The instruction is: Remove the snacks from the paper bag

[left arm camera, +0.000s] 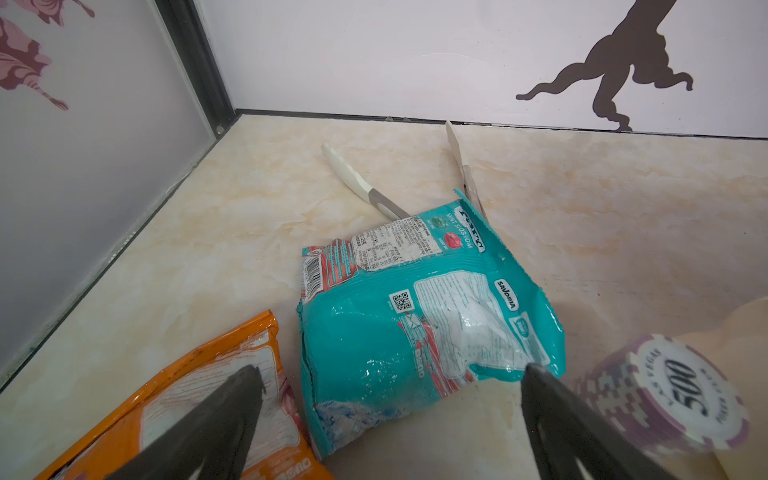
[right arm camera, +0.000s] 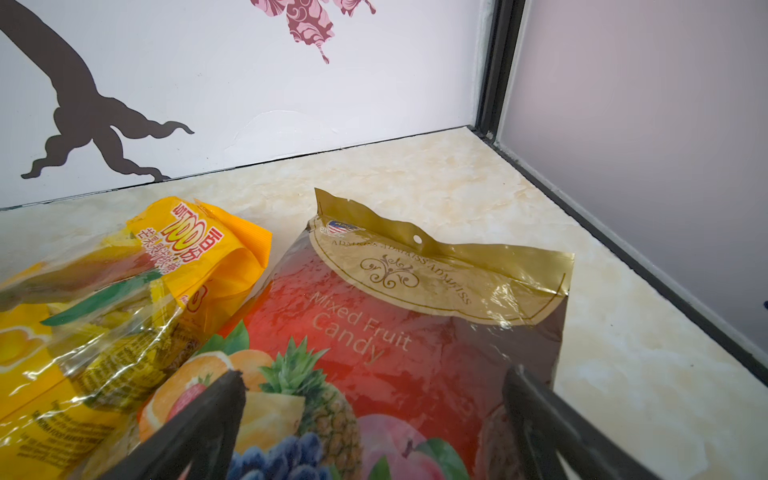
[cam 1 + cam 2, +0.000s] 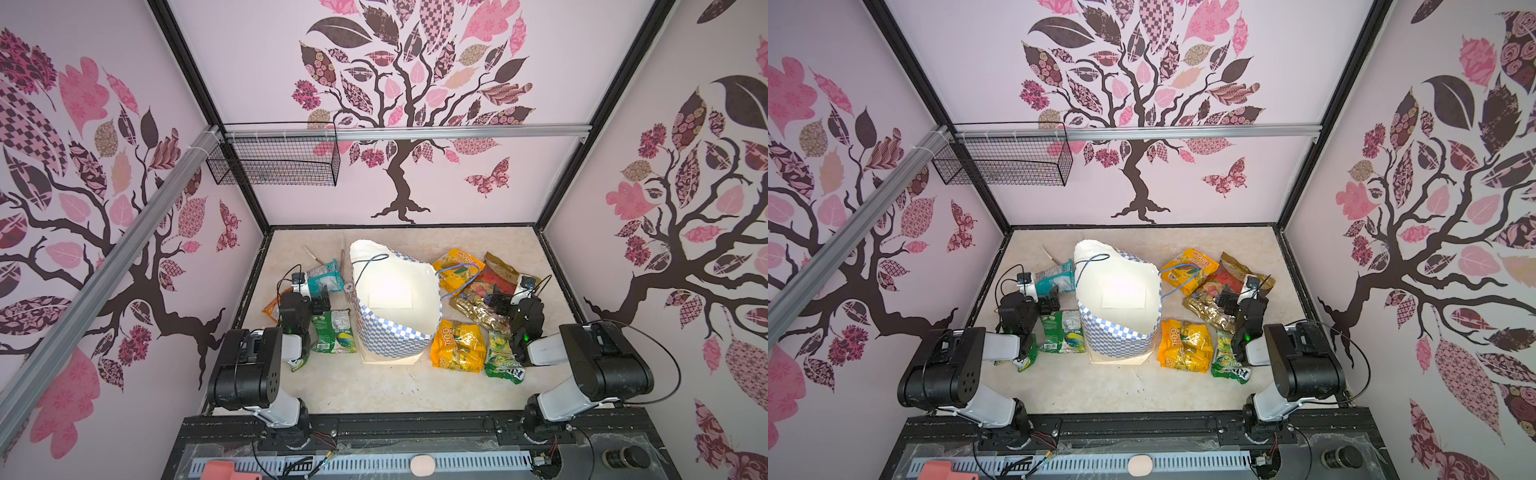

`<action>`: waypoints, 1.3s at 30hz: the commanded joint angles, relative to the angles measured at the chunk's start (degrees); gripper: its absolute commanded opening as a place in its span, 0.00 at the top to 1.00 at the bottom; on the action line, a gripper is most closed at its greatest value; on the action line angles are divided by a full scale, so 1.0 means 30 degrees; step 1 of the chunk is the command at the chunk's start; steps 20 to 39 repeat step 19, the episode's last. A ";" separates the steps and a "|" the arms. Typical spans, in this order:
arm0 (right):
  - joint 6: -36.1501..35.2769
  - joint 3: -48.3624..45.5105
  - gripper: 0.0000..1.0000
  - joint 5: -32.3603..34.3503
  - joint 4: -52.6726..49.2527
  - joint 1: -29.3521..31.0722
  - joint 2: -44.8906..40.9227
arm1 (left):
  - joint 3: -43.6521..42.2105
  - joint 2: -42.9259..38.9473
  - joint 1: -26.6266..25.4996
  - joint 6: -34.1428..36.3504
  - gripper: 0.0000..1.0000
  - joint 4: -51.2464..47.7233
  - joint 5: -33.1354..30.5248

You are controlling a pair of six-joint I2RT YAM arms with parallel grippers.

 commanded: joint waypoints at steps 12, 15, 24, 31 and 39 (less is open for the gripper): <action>-0.0150 0.0256 0.00 -0.0048 0.0134 0.0040 -0.0176 | 0.0510 0.0067 0.0002 -0.0123 0.01 -0.0400 -0.0214; -0.0149 0.0280 0.00 -0.0046 0.0132 0.0025 -0.0175 | 0.0508 0.0050 0.0002 -0.0124 0.01 -0.0343 -0.0206; -0.0149 0.0250 0.00 -0.0064 0.0167 0.0028 -0.0195 | 0.0408 0.0000 0.0005 -0.0124 0.01 -0.0187 -0.0199; -0.0149 0.0250 0.00 -0.0064 0.0167 0.0028 -0.0195 | 0.0408 0.0000 0.0005 -0.0124 0.01 -0.0187 -0.0199; -0.0149 0.0250 0.00 -0.0064 0.0167 0.0028 -0.0195 | 0.0408 0.0000 0.0005 -0.0124 0.01 -0.0187 -0.0199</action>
